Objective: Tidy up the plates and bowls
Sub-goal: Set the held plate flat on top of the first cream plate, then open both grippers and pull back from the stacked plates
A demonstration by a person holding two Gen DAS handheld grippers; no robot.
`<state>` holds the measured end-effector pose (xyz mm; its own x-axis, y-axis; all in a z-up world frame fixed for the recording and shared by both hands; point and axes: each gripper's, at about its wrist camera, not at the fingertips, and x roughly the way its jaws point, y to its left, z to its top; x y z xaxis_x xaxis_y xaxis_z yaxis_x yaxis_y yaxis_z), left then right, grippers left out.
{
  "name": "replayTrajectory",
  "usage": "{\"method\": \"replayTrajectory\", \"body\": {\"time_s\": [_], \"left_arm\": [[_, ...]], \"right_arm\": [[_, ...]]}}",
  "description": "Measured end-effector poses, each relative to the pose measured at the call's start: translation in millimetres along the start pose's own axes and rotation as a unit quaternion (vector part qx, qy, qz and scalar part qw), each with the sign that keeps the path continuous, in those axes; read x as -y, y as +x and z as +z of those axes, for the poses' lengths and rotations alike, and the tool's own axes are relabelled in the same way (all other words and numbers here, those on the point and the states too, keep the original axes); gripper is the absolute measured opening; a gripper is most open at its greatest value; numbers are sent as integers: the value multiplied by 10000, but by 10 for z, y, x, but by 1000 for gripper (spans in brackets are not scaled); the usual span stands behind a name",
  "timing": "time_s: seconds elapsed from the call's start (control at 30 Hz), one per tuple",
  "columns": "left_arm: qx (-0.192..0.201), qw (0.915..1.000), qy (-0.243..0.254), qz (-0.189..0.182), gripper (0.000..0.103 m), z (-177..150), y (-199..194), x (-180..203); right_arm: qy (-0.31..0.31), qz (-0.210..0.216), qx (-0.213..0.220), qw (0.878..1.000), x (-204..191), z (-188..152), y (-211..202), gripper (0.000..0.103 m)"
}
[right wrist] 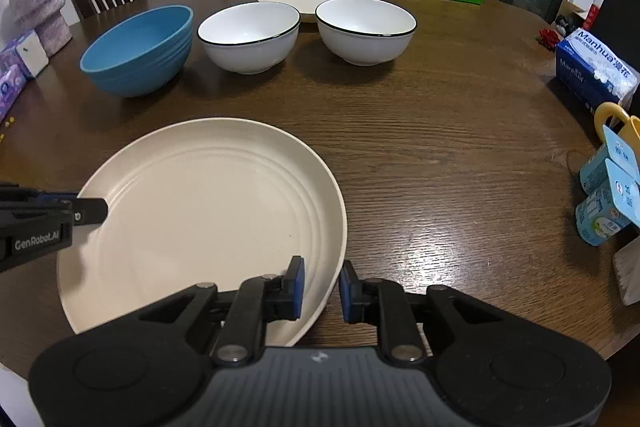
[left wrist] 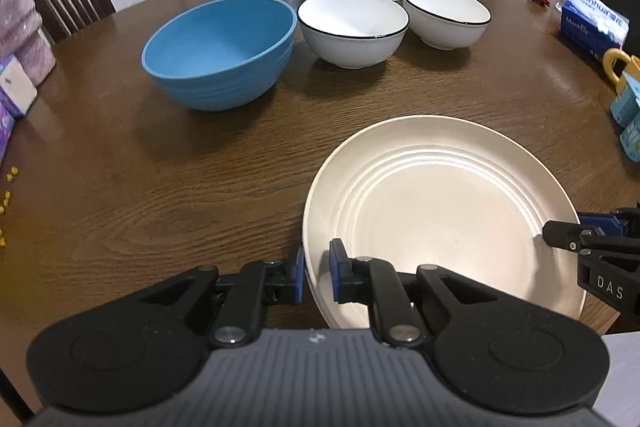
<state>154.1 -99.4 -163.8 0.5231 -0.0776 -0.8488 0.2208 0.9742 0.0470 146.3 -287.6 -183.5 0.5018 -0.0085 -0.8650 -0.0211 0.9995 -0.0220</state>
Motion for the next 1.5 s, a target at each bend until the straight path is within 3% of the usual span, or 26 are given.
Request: {"method": "replayTrajectory", "body": {"time_s": [0.47, 0.83, 0.93, 1.07, 1.13, 1.2, 1.3, 1.37, 1.5], "left_arm": [[62, 9985, 442, 329, 15, -79, 68, 153], [111, 9993, 252, 237, 16, -57, 27, 68], [199, 9994, 137, 242, 36, -31, -28, 11], [321, 9993, -25, 208, 50, 9, -132, -61], [386, 9990, -113, 173, 60, 27, -193, -84], [470, 9986, -181, 135, 77, 33, -253, -96], [587, 9978, -307, 17, 97, 36, -347, -108], [666, 9970, -397, -71, 103, 34, -408, -124], [683, 9964, -488, -152, 103, 46, -506, -122]], "right_arm": [[-217, -214, 49, 9995, -55, -46, 66, 17], [79, -38, 27, 10000, 30, -29, 55, 18], [291, 155, 25, 9995, 91, -18, 25, 26], [546, 309, 38, 9980, 161, -9, -30, 64], [660, 376, 32, 9971, 194, -16, -60, 72], [735, 375, 46, 9966, 219, -28, -88, 83], [829, 352, 2, 9959, 256, -47, -124, 86], [868, 347, -17, 9956, 262, -61, -152, 86], [883, 369, 34, 9954, 269, -81, -239, 90]]}}
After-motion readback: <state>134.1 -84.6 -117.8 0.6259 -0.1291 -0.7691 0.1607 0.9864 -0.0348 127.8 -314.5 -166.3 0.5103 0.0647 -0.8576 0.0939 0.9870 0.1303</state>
